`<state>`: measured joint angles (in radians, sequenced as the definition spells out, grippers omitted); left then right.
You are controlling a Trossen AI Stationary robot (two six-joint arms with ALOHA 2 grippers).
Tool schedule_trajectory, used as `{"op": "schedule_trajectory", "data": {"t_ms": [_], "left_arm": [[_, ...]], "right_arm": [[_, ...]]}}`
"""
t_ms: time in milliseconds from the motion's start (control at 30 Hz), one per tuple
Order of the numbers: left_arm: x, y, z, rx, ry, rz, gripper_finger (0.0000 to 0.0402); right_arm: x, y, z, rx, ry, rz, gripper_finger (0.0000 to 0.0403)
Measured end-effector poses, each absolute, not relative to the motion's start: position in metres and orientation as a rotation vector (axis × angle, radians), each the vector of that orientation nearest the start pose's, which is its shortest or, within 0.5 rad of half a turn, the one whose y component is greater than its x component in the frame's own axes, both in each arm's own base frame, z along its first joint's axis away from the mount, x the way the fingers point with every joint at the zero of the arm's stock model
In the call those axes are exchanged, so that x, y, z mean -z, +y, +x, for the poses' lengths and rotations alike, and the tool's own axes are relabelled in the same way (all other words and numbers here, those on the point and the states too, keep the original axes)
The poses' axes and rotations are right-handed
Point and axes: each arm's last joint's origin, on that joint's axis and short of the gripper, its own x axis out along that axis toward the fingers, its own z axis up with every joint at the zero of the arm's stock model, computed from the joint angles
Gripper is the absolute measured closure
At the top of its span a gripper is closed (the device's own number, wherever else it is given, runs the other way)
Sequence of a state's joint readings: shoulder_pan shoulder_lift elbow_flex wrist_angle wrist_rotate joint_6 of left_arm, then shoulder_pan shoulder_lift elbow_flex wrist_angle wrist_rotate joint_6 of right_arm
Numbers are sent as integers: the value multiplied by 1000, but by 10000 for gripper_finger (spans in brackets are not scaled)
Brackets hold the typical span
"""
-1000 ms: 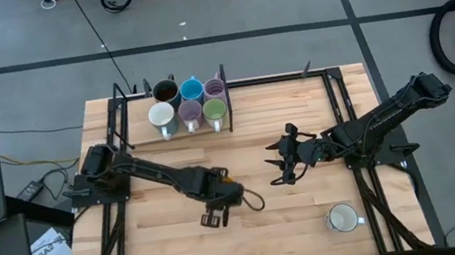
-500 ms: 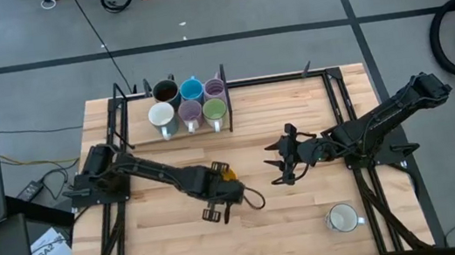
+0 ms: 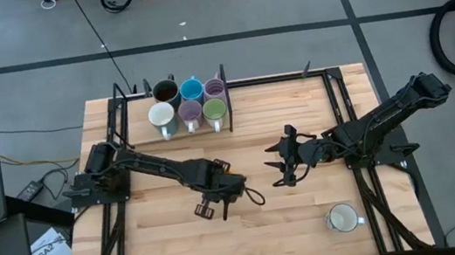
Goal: Place coffee mugs
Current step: Put the yellow mug on the shelf
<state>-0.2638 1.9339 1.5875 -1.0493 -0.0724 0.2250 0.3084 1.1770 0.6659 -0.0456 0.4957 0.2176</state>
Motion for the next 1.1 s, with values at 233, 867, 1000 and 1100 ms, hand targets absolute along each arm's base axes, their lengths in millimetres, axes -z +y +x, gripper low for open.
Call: {"op": "schedule_trajectory", "data": {"t_ms": [233, 867, 1000, 1100], "left_arm": [[-221, -100, 363, 422, 1370, 526, 381], [-226, -97, 361, 278, 1388, 366, 246], [-237, -98, 365, 202, 1370, 266, 231], [-244, -98, 369, 98, 1333, 145, 230]], "right_arm": [[-230, 60, 234, 235, 490, -5, 208], [-231, 60, 234, 239, 487, 13, 208], [-231, 60, 234, 239, 486, 14, 208], [-231, 60, 234, 239, 486, 14, 208]]}}
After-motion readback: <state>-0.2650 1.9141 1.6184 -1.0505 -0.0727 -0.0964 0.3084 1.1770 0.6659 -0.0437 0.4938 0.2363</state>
